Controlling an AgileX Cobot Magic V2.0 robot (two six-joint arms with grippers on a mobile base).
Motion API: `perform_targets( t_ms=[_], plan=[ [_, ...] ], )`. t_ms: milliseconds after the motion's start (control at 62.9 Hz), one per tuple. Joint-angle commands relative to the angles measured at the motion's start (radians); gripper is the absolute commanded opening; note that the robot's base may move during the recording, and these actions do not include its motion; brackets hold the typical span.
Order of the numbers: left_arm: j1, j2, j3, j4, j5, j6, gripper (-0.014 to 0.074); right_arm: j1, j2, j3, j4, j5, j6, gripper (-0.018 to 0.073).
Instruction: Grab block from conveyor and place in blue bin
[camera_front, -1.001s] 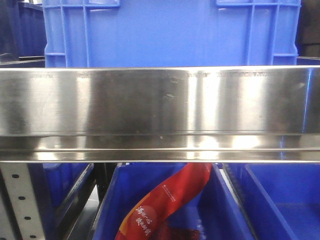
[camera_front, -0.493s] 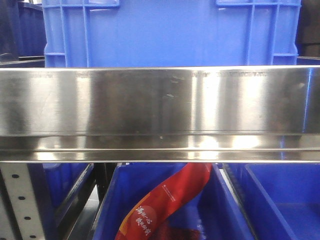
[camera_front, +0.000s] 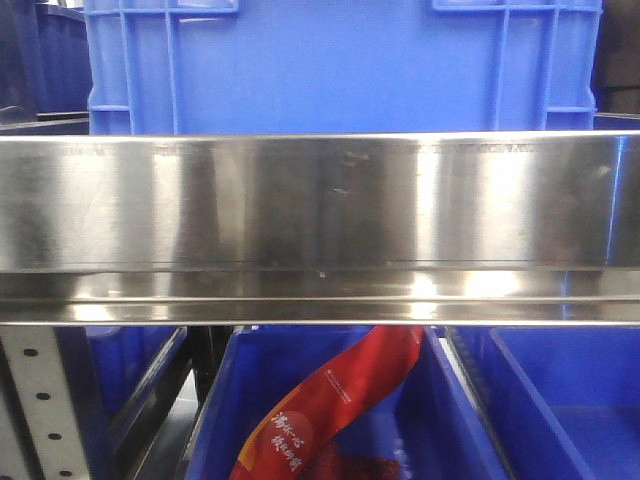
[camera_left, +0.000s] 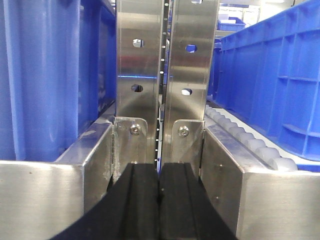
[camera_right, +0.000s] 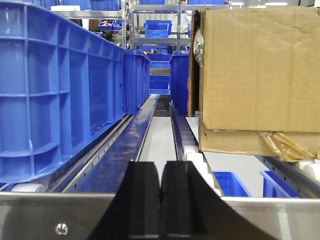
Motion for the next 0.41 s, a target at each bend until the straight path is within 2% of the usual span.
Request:
perform_targets(
  t_ms=[0, 397],
  plan=[
    [0.002, -0.006, -0.001, 0.000, -0.020, -0.008, -0.0111, -0.004, -0.003, 0.002, 0.003, -0.017, 0.001, -0.0169],
    [0.002, -0.006, -0.001, 0.000, -0.020, -0.008, -0.0111, -0.004, -0.003, 0.002, 0.003, -0.017, 0.001, -0.0169]
  ],
)
